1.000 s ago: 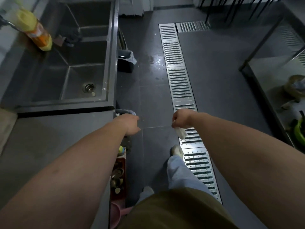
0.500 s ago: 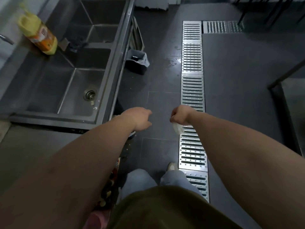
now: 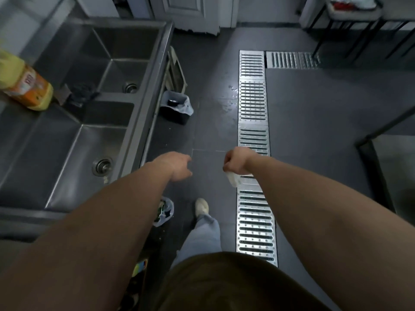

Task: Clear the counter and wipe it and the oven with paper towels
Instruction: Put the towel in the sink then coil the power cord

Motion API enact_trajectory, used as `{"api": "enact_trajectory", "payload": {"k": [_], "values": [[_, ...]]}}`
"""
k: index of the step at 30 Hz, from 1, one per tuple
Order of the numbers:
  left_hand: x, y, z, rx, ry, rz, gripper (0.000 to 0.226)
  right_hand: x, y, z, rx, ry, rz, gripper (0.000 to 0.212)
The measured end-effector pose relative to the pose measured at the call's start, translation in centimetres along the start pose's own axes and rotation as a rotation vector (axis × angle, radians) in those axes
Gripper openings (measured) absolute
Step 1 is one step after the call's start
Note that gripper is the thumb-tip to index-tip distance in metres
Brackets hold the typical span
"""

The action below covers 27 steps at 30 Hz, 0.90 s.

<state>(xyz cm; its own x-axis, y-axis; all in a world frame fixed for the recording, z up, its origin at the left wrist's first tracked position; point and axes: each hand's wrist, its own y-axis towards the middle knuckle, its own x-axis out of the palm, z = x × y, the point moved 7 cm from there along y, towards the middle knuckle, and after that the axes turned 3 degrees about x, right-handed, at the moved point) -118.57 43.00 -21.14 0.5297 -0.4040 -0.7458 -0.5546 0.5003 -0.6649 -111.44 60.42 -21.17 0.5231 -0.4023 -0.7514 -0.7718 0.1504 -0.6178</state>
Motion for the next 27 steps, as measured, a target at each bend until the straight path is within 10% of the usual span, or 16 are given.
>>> {"api": "enact_trajectory", "payload": {"k": [27], "values": [[-27.0, 28.0, -16.0, -0.222, -0.219, -0.005, 0.061, -29.4, 38.9, -4.0, -0.227, -0.157, -0.065, 0.028]]}}
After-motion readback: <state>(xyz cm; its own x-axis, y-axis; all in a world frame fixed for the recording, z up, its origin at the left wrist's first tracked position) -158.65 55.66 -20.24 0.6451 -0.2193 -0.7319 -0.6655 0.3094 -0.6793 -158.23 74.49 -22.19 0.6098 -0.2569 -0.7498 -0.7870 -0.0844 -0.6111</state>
